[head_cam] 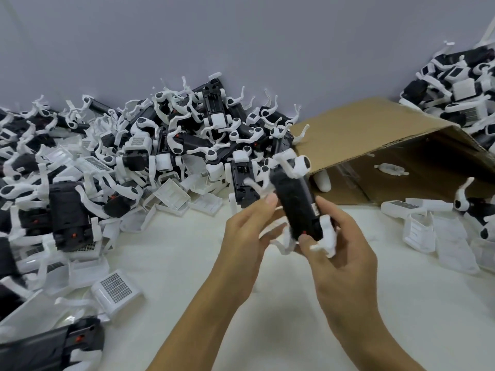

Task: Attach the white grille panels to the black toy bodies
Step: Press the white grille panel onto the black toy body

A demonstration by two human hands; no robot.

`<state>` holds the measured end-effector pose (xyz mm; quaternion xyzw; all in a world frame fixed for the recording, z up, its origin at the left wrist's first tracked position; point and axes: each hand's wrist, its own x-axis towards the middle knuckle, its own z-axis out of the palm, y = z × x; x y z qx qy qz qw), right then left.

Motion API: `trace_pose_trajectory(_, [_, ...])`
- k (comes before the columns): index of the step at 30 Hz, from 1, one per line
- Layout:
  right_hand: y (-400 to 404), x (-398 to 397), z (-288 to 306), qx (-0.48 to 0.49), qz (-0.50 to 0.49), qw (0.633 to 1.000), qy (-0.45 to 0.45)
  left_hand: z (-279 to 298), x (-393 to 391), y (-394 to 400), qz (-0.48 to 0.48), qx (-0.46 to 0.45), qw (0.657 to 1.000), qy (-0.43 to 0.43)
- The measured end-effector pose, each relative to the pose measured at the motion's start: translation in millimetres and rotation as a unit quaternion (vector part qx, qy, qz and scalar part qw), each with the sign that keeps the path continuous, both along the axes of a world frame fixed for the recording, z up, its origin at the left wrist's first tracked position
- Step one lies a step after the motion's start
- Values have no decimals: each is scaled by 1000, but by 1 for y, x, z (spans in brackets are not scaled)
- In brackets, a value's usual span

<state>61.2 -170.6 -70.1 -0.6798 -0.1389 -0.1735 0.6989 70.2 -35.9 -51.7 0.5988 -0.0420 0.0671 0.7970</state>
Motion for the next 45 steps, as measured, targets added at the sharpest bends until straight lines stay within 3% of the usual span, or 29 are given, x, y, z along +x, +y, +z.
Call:
trace_pose_trajectory(3, [-4, 3, -4, -127, -34, 986, -98, 4, -2, 1, -31, 20, 999, 27])
trace_pose_trajectory(8, [-1, -2, -8, -161, 45, 977, -130, 4, -2, 8, 15, -27, 999, 36])
trace_pose_trajectory(11, [4, -3, -3, -102, 38, 993, -40, 6, -4, 14, -20, -6, 998, 56])
trace_pose_trajectory(14, [4, 0, 1, -102, 65, 991, 59, 5, -5, 12, -47, 61, 995, 63])
trace_pose_trajectory(21, [3, -5, 12, -90, 91, 989, 71, 5, -6, 15, -50, 170, 984, 28])
trace_pose_trajectory(25, [2, -7, 12, -123, 20, 990, 70, 5, -2, 18, -54, 180, 982, 32])
trace_pose_trajectory(27, [-1, -6, 11, -110, -8, 992, 68, 7, 0, 24, 0, 128, 992, 25])
trace_pose_trajectory(29, [-2, -3, 11, -85, -16, 993, 83, 9, 1, 33, 118, 104, 987, 44])
trace_pose_trajectory(30, [-2, -2, 11, -65, -15, 993, 93, 7, 2, 37, 182, 139, 972, 59])
trace_pose_trajectory(32, [-2, 1, 11, -20, 2, 993, 118, 1, 3, 47, 244, 327, 907, 107])
trace_pose_trajectory(34, [-1, 4, 12, 7, 27, 990, 141, -5, 1, 53, 198, 502, 825, 167])
trace_pose_trajectory(36, [-1, 6, 15, 38, 43, 983, 175, -8, 0, 54, 122, 582, 780, 195])
trace_pose_trajectory(38, [-3, 9, 17, 85, 54, 973, 208, -12, 1, 52, 96, 614, 761, 188])
trace_pose_trajectory(41, [-5, 14, 16, 115, 57, 964, 232, -17, 5, 41, 154, 599, 763, 188])
trace_pose_trajectory(44, [-6, 14, 13, 107, 57, 963, 239, -23, 6, 30, 206, 639, 721, 171])
trace_pose_trajectory(45, [-5, 13, 12, 100, 56, 964, 239, -24, 6, 30, 217, 622, 736, 157])
